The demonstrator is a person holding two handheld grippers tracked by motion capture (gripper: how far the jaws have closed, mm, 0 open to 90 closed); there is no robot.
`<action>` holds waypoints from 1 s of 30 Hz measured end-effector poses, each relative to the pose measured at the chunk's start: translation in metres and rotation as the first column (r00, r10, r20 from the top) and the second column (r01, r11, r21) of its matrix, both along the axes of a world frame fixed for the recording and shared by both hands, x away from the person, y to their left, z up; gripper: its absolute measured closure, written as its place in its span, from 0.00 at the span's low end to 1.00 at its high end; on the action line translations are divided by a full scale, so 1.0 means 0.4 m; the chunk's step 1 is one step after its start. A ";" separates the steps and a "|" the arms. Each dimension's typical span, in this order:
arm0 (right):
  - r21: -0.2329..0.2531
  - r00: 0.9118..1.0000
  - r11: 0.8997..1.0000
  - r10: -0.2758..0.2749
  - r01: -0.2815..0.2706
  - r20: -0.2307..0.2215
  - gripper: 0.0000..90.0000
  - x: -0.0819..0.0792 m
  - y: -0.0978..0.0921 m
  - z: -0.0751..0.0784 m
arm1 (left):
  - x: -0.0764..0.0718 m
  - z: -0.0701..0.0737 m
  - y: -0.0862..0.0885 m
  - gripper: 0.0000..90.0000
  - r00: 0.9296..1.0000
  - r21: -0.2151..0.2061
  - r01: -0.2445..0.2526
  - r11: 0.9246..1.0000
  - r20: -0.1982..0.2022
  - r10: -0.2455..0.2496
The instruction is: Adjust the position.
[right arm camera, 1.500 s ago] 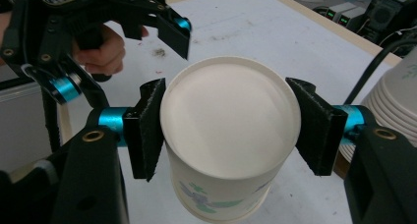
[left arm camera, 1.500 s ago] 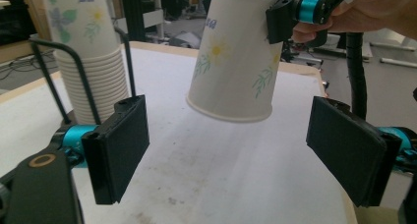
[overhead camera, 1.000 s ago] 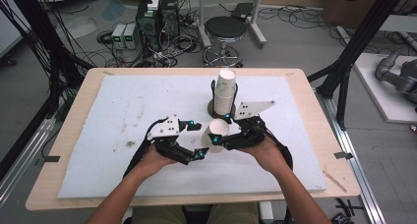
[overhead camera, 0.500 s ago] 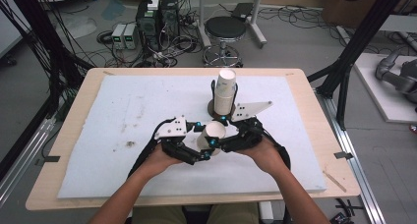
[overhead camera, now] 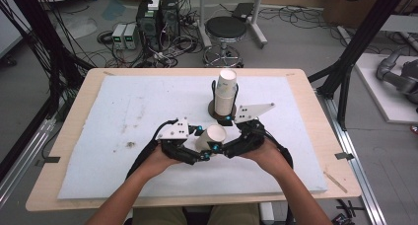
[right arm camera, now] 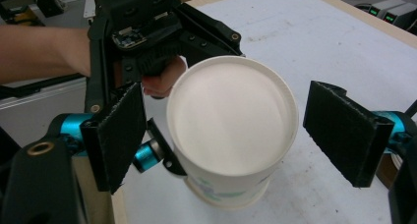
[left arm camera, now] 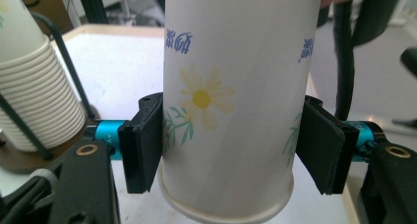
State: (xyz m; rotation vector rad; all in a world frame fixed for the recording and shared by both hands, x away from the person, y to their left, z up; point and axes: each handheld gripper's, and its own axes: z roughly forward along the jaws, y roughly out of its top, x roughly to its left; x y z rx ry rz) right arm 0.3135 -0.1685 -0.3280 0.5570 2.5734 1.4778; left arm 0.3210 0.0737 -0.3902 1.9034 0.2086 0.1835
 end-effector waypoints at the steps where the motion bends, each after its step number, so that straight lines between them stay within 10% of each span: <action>1: -0.002 1.000 1.000 0.007 -0.006 0.007 0.19 -0.002 -0.006 0.003 | 0.002 0.014 -0.003 0.36 1.000 0.047 -0.003 0.999 -0.002 0.003; 6: -0.043 0.998 0.999 0.015 -0.012 0.055 0.19 -0.011 -0.029 0.006 | 0.010 0.034 -0.011 0.37 1.000 0.152 -0.004 0.988 -0.007 0.005; 20: -0.143 0.997 0.989 0.047 -0.038 0.060 0.19 -0.022 -0.089 -0.044 | 0.018 0.086 -0.050 0.37 0.998 0.408 0.062 0.911 -0.028 -0.055; 27: -0.159 0.997 0.986 0.065 -0.057 0.041 0.19 -0.020 -0.102 -0.062 | 0.022 0.105 -0.060 0.37 0.995 0.496 0.096 0.863 -0.031 -0.093; 30: -0.165 0.997 0.984 0.071 -0.064 0.036 0.19 -0.019 -0.104 -0.074 | 0.023 0.115 -0.073 0.37 0.994 0.561 0.106 0.821 -0.031 -0.106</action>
